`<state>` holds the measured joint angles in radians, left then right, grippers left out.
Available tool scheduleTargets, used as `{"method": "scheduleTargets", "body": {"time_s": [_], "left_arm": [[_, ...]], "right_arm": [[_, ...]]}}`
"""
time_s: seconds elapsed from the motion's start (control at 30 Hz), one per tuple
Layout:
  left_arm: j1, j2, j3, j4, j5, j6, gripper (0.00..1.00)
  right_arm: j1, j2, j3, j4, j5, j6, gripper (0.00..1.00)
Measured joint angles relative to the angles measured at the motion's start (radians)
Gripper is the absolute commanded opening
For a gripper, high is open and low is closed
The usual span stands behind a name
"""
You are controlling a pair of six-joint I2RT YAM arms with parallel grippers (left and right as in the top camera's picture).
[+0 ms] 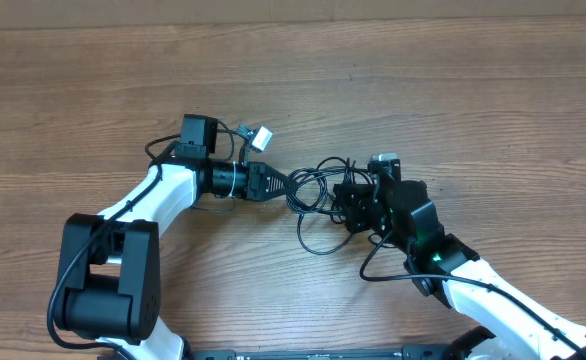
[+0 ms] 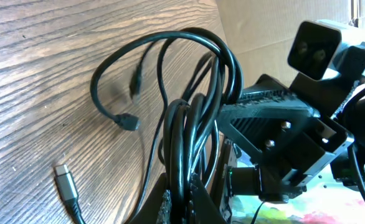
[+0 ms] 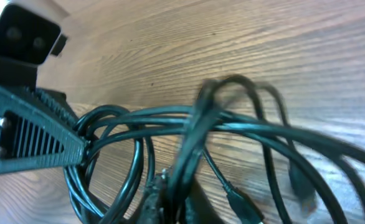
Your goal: Untangle cables
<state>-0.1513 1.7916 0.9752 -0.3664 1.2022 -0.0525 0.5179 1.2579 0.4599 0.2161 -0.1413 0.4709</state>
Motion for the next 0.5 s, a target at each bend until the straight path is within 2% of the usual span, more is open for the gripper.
{"method": "scheduleTargets", "body": {"time_s": [0.33,0.5], "left_arm": [[0.0,0.0,0.0,0.0,-0.003,-0.005,0.04],[0.0,0.0,0.0,0.0,-0.077,-0.095,0.04]], "right_arm": [[0.0,0.0,0.0,-0.002,0.0,0.0,0.04],[0.0,0.0,0.0,-0.006,0.0,0.0,0.04]]}}
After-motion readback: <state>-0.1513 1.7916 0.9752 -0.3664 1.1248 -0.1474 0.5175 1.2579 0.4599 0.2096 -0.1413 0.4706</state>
